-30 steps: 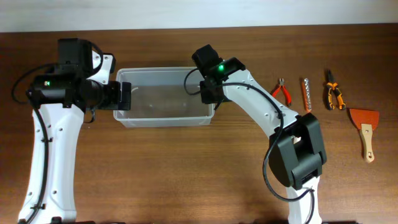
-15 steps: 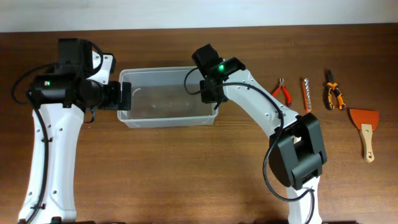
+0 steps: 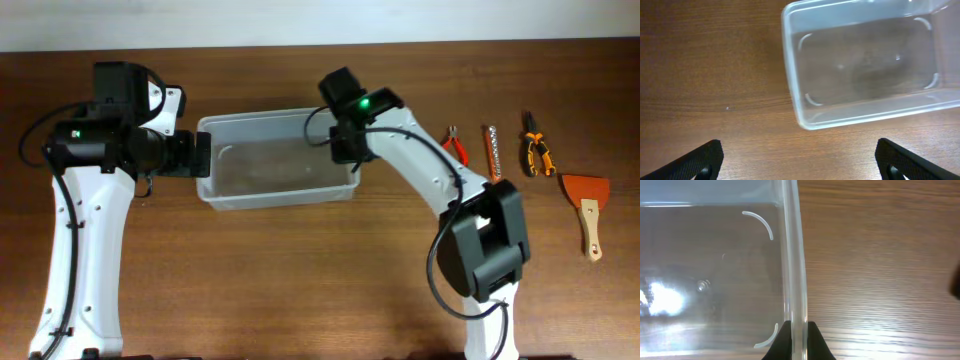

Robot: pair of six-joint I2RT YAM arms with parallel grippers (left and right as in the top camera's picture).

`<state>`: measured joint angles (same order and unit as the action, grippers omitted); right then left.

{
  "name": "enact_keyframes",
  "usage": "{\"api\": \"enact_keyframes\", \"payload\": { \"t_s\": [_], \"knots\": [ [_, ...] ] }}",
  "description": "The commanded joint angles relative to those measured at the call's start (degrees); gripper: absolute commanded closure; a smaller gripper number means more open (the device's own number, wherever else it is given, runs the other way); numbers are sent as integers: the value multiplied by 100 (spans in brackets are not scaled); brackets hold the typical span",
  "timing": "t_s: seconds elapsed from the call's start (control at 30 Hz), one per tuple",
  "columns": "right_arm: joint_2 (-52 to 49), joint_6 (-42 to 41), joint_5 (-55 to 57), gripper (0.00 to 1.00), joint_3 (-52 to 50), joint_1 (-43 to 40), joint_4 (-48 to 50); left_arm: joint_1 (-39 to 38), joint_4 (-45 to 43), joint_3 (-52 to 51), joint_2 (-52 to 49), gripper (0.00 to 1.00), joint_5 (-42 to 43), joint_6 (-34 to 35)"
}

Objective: Pack container

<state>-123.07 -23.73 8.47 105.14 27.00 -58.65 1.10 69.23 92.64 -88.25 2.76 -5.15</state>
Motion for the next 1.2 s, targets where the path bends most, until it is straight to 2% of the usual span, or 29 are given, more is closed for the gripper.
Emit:
{"api": "enact_keyframes", "payload": {
  "t_s": [0.0,0.13,0.23,0.37,0.43,0.6,0.73,1.0,1.17],
  "knots": [
    [46,260,116,96,74,-608,-306,20,0,105,-15,1,-22,-11],
    [50,820,-131,96,74,-1040,-511,20,-22,105,-15,1,-24,-11],
    [50,857,-157,96,74,-1298,-669,20,-20,105,-15,1,-22,-11],
    [50,1672,-568,96,74,-1547,-1001,20,-20,105,-15,1,-22,-11],
    [50,1755,-570,96,74,-1582,-1154,20,-20,105,-15,1,-22,-11],
    [50,1753,-575,96,74,-1582,-1515,20,-20,105,-15,1,-24,-11],
    [50,1735,-1034,96,74,-1576,-1550,20,-20,105,-15,1,-22,-11],
    [50,833,-1102,96,74,-1414,-1552,17,-20,105,-15,1,-20,-11],
    [50,745,-1071,96,74,-1270,-1552,17,-15,105,-15,1,-20,-9]
  ]
}}
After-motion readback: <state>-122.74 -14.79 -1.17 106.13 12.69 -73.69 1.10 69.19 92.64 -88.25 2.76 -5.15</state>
